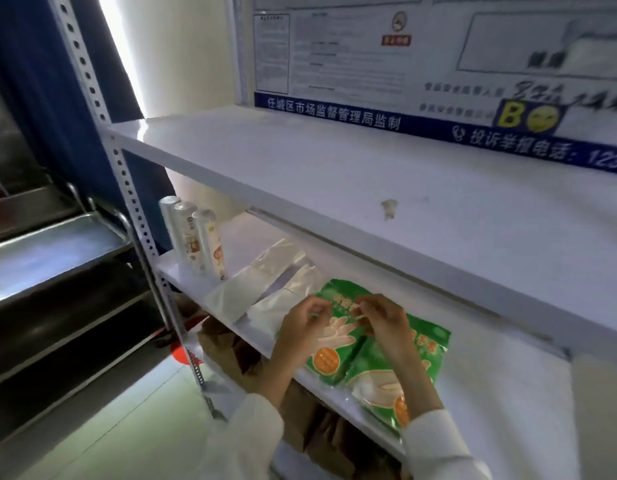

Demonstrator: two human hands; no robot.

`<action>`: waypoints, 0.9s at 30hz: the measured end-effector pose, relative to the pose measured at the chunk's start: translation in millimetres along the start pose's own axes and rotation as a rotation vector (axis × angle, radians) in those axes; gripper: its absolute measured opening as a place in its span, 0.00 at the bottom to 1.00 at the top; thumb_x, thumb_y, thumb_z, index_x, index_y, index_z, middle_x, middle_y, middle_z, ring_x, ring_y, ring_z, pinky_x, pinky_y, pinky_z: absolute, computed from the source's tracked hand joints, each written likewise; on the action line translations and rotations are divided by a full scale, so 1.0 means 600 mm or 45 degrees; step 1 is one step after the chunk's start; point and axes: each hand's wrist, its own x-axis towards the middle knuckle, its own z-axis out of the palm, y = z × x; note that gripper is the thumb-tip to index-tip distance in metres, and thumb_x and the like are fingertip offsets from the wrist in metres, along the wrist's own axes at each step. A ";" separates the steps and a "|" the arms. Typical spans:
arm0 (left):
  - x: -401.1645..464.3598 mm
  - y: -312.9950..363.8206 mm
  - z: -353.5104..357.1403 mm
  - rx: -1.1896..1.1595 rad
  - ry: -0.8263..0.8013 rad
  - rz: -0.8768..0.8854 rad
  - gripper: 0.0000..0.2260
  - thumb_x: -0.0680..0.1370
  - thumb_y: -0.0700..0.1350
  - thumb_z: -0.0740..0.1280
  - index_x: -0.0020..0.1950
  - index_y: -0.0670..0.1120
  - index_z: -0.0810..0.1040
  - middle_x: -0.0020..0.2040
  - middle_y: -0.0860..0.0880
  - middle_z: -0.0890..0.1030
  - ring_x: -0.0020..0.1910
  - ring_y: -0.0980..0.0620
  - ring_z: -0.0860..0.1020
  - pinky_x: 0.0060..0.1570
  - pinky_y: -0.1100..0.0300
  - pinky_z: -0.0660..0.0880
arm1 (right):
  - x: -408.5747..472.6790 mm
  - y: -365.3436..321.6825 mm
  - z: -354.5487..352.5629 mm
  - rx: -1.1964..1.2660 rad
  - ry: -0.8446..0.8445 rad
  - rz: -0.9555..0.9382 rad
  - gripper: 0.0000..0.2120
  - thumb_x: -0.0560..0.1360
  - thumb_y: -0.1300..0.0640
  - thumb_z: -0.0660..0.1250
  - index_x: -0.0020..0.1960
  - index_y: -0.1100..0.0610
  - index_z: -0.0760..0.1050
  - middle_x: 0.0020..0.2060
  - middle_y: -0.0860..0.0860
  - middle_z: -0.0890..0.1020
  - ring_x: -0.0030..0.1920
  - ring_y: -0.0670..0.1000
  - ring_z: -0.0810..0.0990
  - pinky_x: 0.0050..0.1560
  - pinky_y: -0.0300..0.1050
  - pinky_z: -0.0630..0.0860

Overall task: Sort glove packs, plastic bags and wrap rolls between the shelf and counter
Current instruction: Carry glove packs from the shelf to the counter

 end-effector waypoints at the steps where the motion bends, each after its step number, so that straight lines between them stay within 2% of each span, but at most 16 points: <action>1: 0.004 -0.004 0.003 -0.013 -0.054 0.016 0.04 0.82 0.44 0.68 0.55 0.51 0.82 0.52 0.52 0.85 0.53 0.50 0.84 0.56 0.50 0.82 | -0.007 0.002 -0.006 -0.010 0.051 0.016 0.09 0.82 0.62 0.66 0.50 0.53 0.83 0.41 0.52 0.89 0.41 0.54 0.87 0.42 0.46 0.81; 3: 0.008 -0.009 0.012 -0.022 -0.153 0.038 0.03 0.82 0.46 0.68 0.55 0.54 0.81 0.53 0.53 0.84 0.52 0.51 0.84 0.57 0.49 0.82 | -0.024 0.009 -0.023 -0.052 0.157 0.034 0.08 0.82 0.61 0.67 0.49 0.51 0.83 0.40 0.50 0.89 0.40 0.51 0.87 0.40 0.42 0.80; 7: 0.013 -0.010 0.048 -0.061 -0.299 0.062 0.04 0.83 0.45 0.68 0.55 0.53 0.80 0.56 0.51 0.83 0.56 0.50 0.83 0.60 0.45 0.81 | -0.063 0.032 -0.068 -0.082 0.330 0.065 0.08 0.82 0.61 0.67 0.49 0.51 0.83 0.39 0.50 0.89 0.40 0.50 0.87 0.39 0.45 0.80; 8: 0.013 -0.009 0.058 -0.063 -0.316 0.074 0.05 0.83 0.45 0.68 0.57 0.53 0.79 0.57 0.52 0.82 0.57 0.50 0.82 0.61 0.46 0.81 | -0.072 0.039 -0.081 -0.083 0.365 0.081 0.07 0.82 0.62 0.67 0.50 0.53 0.83 0.39 0.50 0.89 0.40 0.50 0.87 0.39 0.46 0.80; 10: 0.012 -0.010 0.078 -0.003 -0.340 0.143 0.08 0.83 0.44 0.67 0.61 0.53 0.77 0.60 0.54 0.81 0.61 0.53 0.81 0.60 0.56 0.79 | -0.090 0.052 -0.106 -0.099 0.438 0.111 0.08 0.81 0.63 0.67 0.50 0.53 0.84 0.39 0.51 0.88 0.42 0.52 0.87 0.40 0.48 0.81; 12: 0.010 -0.009 0.099 0.045 -0.387 0.176 0.09 0.82 0.43 0.67 0.62 0.54 0.77 0.62 0.55 0.80 0.63 0.54 0.79 0.56 0.66 0.75 | -0.104 0.064 -0.125 -0.124 0.506 0.136 0.09 0.81 0.64 0.67 0.50 0.52 0.83 0.42 0.52 0.88 0.46 0.54 0.86 0.45 0.52 0.82; 15: 0.010 -0.008 0.131 0.149 -0.439 0.165 0.11 0.82 0.43 0.67 0.64 0.49 0.78 0.66 0.50 0.78 0.64 0.55 0.75 0.62 0.57 0.75 | -0.122 0.081 -0.145 -0.186 0.585 0.199 0.08 0.81 0.63 0.67 0.54 0.54 0.83 0.49 0.50 0.86 0.50 0.51 0.84 0.57 0.59 0.82; 17: 0.008 -0.008 0.149 0.237 -0.473 0.144 0.13 0.82 0.43 0.67 0.66 0.48 0.77 0.67 0.50 0.77 0.58 0.59 0.74 0.57 0.61 0.73 | -0.128 0.093 -0.155 -0.190 0.603 0.280 0.09 0.82 0.62 0.67 0.60 0.58 0.82 0.55 0.54 0.85 0.54 0.54 0.83 0.60 0.61 0.81; 19: 0.005 -0.011 0.163 0.325 -0.523 0.127 0.14 0.82 0.44 0.67 0.68 0.49 0.75 0.68 0.51 0.75 0.56 0.61 0.73 0.53 0.65 0.70 | -0.133 0.100 -0.160 -0.058 0.564 0.388 0.12 0.82 0.60 0.66 0.65 0.58 0.78 0.59 0.57 0.83 0.54 0.54 0.82 0.55 0.57 0.82; 22: 0.002 -0.016 0.180 0.407 -0.538 0.100 0.15 0.82 0.44 0.67 0.69 0.50 0.73 0.69 0.50 0.73 0.58 0.56 0.75 0.54 0.65 0.71 | -0.135 0.100 -0.158 0.302 0.454 0.551 0.14 0.83 0.58 0.67 0.68 0.55 0.72 0.58 0.57 0.82 0.52 0.54 0.84 0.45 0.48 0.83; 24: -0.001 -0.017 0.188 0.424 -0.490 0.096 0.16 0.81 0.44 0.68 0.69 0.50 0.73 0.70 0.49 0.72 0.59 0.57 0.74 0.55 0.65 0.70 | -0.132 0.105 -0.155 0.423 0.420 0.606 0.15 0.83 0.57 0.67 0.68 0.54 0.71 0.54 0.57 0.85 0.48 0.54 0.87 0.41 0.46 0.82; 27: -0.004 -0.015 0.200 0.479 -0.431 0.122 0.17 0.81 0.43 0.69 0.70 0.49 0.73 0.70 0.49 0.72 0.62 0.57 0.71 0.59 0.64 0.68 | -0.129 0.112 -0.155 0.446 0.478 0.638 0.14 0.82 0.53 0.69 0.66 0.54 0.72 0.44 0.55 0.87 0.36 0.51 0.87 0.34 0.45 0.81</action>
